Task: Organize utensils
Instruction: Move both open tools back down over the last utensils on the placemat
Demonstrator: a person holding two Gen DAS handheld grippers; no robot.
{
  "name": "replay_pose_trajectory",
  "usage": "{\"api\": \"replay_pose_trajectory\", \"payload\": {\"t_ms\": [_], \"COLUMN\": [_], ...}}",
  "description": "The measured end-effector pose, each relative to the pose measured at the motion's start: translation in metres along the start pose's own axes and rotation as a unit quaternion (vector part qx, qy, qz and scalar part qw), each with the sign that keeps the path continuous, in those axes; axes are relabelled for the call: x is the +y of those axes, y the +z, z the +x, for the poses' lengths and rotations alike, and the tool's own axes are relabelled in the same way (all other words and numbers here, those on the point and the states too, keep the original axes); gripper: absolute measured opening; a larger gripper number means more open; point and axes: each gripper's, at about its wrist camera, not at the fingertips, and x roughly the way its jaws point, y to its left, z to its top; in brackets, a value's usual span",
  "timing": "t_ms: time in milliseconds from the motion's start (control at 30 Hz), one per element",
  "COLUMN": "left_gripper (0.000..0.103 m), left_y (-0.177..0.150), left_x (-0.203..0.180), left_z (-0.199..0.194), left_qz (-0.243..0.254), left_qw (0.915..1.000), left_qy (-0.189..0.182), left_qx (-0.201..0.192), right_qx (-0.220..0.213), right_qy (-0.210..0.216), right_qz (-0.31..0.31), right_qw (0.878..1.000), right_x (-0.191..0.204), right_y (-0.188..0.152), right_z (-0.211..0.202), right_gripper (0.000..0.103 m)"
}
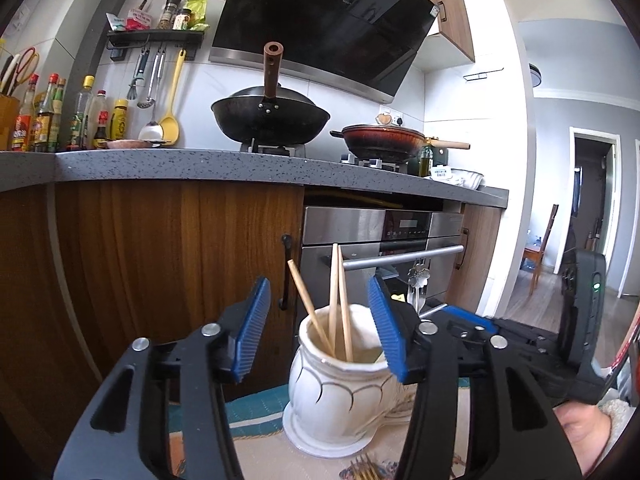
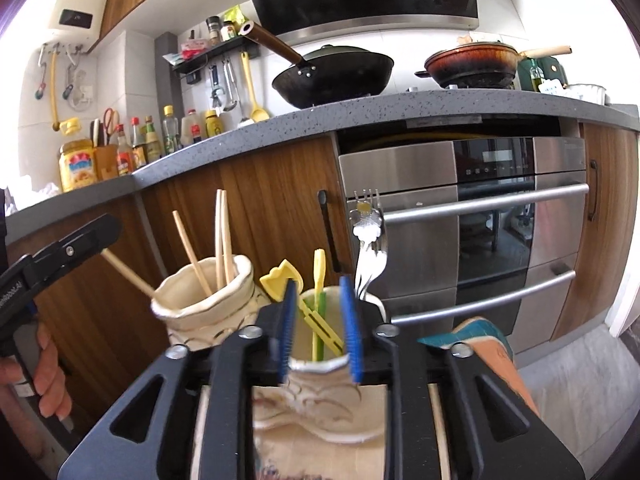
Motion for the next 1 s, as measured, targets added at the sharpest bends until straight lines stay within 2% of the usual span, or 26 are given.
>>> {"api": "replay_pose_trajectory", "payload": {"t_ms": [67,133,200,267,333,433,667,1000], "left_gripper": [0.061,0.068,0.071,0.075,0.081,0.089,0.096,0.097], "left_y": [-0.003,-0.006,-0.009,-0.012,-0.016,-0.019,-0.031,-0.067], "left_x": [0.000,0.001,0.001,0.000,-0.002,-0.002,-0.007,-0.020], "left_z": [-0.008,-0.014,-0.019,-0.024,-0.031,-0.041,-0.059,-0.057], "left_qz": [0.000,-0.001,0.000,0.005,0.009,0.004,0.004,0.008], "left_qw": [1.0000,1.0000,0.9999,0.9996,0.9994,0.9994,0.9986,0.9919], "left_qy": [0.005,0.010,0.016,0.026,0.033,0.033,0.040,0.044], "left_qx": [-0.001,0.001,0.005,0.008,0.009,0.014,0.035,0.119], "right_qx": [0.004,0.006,0.006,0.008,0.011,0.012,0.002,0.001], "right_qy": [0.004,0.000,-0.001,-0.002,0.001,0.000,-0.017,-0.031], "right_qz": [0.002,-0.002,-0.007,-0.006,-0.003,-0.006,-0.027,-0.011], "right_qw": [1.000,1.000,1.000,1.000,1.000,1.000,0.999,0.999], "right_x": [0.000,0.002,0.003,0.003,0.003,0.004,0.010,0.001], "right_y": [-0.003,-0.007,-0.011,-0.017,-0.023,-0.033,-0.051,-0.054], "right_z": [-0.010,-0.020,-0.029,-0.039,-0.048,-0.059,-0.076,-0.077], "right_gripper": [0.040,0.055,0.064,0.069,0.083,0.092,0.097,0.098]}}
